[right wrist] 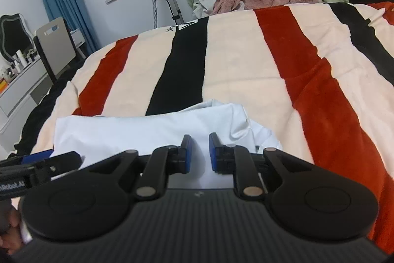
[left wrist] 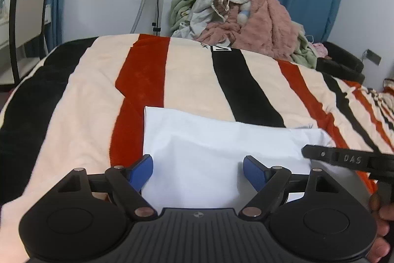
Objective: Fold clothes
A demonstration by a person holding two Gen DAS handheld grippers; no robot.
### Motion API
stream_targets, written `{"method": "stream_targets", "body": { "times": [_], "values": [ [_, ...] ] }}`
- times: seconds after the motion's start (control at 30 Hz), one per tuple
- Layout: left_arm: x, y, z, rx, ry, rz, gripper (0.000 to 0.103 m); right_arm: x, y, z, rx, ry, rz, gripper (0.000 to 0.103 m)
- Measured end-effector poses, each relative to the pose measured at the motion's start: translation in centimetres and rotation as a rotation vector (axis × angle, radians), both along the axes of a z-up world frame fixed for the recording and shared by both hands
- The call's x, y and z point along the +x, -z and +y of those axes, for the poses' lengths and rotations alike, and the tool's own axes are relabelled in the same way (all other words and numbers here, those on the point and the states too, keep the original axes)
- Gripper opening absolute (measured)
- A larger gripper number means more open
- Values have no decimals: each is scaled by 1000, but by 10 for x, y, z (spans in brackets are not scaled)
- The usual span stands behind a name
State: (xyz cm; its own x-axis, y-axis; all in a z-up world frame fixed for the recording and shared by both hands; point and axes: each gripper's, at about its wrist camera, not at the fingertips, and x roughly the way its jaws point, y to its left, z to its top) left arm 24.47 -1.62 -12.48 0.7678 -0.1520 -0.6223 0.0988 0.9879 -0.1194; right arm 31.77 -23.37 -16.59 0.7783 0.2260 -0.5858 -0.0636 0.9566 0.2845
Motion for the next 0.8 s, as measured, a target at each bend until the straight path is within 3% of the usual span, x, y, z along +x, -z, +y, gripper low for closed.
{"method": "stream_targets", "body": {
  "times": [0.17, 0.37, 0.53, 0.8],
  "values": [
    [-18, -7, 2, -16, 10, -1, 82, -24, -20, 7, -23, -26, -6, 20],
    [-60, -13, -6, 21, 44, -16, 82, -78, -38, 13, -44, -63, -16, 20],
    [-90, -6, -9, 42, 47, 9, 82, -105, -27, 17, -62, -53, 46, 20],
    [-95, 8, -5, 25, 29, 58, 82, -106, -3, 30, -146, -52, 81, 19]
  ]
}}
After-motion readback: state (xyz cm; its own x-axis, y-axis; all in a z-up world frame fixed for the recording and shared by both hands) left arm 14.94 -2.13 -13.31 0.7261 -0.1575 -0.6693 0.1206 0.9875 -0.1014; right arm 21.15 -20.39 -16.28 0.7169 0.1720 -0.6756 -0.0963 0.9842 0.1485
